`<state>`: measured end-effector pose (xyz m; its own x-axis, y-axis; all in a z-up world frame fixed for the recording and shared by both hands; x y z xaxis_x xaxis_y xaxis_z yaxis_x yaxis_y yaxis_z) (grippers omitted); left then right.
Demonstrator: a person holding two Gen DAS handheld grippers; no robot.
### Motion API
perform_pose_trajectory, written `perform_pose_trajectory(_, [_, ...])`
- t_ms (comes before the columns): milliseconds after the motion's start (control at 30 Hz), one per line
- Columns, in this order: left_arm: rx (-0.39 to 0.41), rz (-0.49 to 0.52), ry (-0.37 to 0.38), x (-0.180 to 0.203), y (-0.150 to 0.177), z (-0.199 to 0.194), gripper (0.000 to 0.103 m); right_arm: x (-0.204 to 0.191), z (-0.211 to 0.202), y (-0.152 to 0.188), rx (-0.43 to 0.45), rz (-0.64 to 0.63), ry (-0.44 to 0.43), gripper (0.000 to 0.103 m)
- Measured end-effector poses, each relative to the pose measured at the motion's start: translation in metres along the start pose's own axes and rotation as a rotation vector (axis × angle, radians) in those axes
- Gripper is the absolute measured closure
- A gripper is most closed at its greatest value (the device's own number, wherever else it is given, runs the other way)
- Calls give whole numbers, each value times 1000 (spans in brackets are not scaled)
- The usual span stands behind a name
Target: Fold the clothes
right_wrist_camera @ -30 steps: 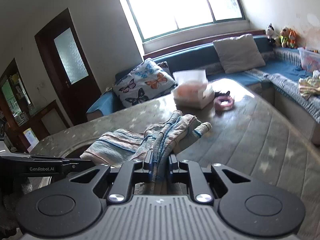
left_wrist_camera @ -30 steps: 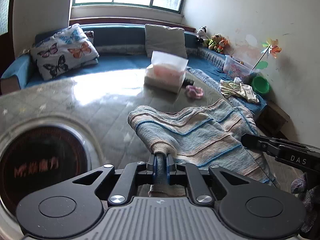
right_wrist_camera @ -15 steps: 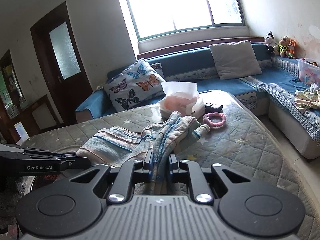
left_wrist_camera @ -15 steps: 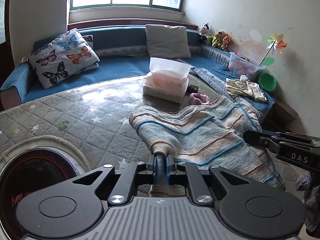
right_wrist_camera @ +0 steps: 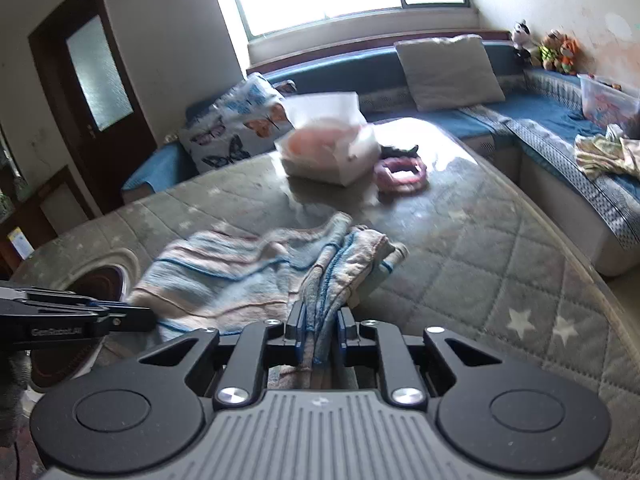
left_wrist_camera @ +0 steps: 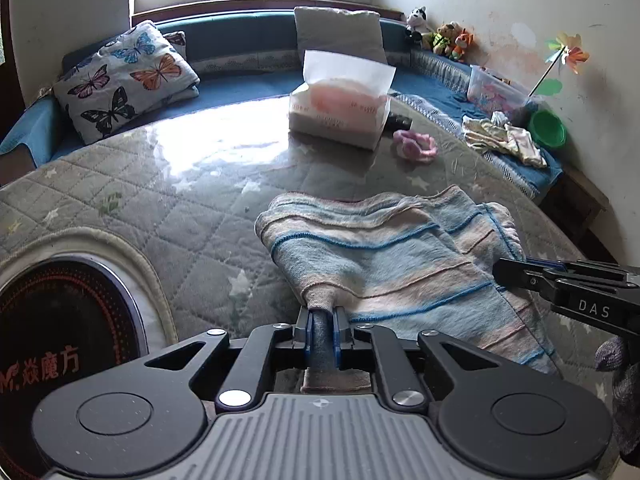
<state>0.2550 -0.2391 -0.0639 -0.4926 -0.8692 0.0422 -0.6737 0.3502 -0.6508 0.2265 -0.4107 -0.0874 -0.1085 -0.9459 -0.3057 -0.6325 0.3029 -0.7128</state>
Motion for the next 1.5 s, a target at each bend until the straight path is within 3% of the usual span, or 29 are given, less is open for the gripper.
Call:
perform_pose_trajectory(100, [-3,4,-5,-2,2,0,87,5,-1,2,0,-3,21,83])
perform_pose_trajectory(200, [-5,12,-26,-3,3,-1,76,7,-5,0,17,-11,38,80])
perform_pose_trajectory(267, [-2,16,-40,-4,4,-3,63,6,-9,-2,30,-16,45,78])
perform_pose_trajectory(333, [2,19,-52,-7,5,-4,57,0,-15,-4,45,-27,35,77])
perform_pose_trajectory(600, [-16,36,-70,-10,18,0,50,-34,-14,0,49,-108,-18,77])
perform_pose_trajectory(867, [7,40,-80,-18,14,-3,41,-31,17,10,-30,-129,25,77])
perform_pose_trajectory(1400, [2,11,-82,-41,6,21,29,-46,69,-19,-29,-131,21,77])
perform_pose_trajectory(1500, [16,14,-83,-41,3,20,30,-44,75,-21,-29,-124,28,73])
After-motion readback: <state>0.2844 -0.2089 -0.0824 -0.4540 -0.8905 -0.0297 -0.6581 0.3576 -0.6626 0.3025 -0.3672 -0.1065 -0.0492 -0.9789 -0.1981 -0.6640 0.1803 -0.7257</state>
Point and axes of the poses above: each gripper's, at about its wrist camera, not at the fingertips, and z roughly the way its jaws point, x to its right, y to its underside, the point moved 10 cm from there along z, roughly the way its jaws point, and after that the axes turned 5 degrees about z, right-handed, at the moved point
